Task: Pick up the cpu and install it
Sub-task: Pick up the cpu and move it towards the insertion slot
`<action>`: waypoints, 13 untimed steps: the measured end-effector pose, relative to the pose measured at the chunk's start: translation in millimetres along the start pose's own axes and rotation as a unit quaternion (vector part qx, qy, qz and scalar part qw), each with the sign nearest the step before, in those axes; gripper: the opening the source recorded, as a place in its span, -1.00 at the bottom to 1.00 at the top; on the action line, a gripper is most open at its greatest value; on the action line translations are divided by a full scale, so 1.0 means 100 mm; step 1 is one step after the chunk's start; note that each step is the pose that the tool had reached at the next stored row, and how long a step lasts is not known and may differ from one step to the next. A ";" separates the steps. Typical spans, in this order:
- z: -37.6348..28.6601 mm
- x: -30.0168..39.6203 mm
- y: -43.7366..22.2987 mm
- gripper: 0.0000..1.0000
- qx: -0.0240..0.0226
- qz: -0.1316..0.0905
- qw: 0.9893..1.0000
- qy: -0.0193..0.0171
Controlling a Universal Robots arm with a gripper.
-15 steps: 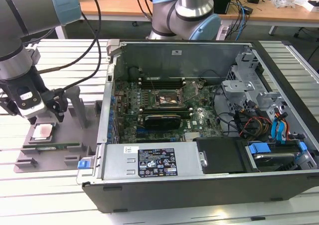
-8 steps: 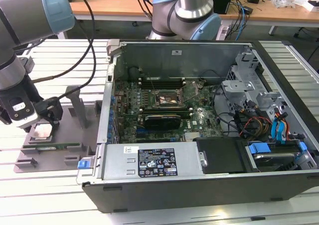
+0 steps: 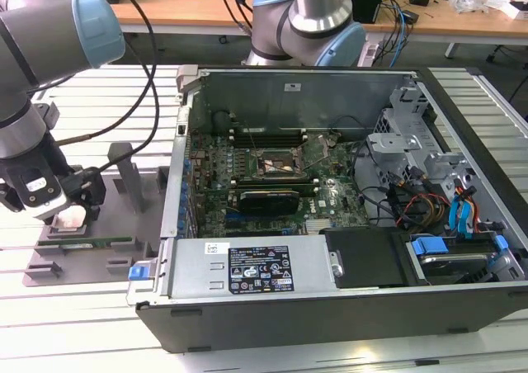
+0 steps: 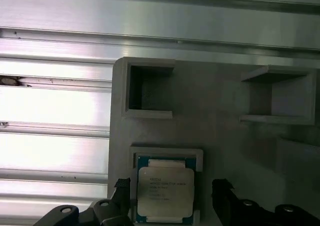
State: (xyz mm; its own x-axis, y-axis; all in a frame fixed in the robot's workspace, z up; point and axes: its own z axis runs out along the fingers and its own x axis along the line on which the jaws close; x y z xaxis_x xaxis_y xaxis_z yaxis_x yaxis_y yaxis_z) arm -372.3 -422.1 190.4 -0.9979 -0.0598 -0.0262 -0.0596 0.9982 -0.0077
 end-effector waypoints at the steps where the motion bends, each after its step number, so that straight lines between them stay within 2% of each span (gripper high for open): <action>1: 0.000 0.000 0.000 0.51 0.000 0.000 1.000 0.000; 5: 0.002 0.000 0.000 0.51 0.000 0.000 1.000 0.000; 7: 0.001 0.003 0.002 0.22 0.000 0.000 1.000 0.000; 9: 0.001 0.002 0.001 0.16 0.000 0.000 1.000 0.000; 13: 0.005 0.000 0.000 0.16 0.000 0.000 1.000 0.000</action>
State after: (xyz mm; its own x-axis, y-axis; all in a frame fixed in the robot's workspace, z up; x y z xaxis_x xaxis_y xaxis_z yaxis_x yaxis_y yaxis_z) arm -372.3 -422.1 189.9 -0.9979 -0.0598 -0.0262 -0.0596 0.9982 -0.0077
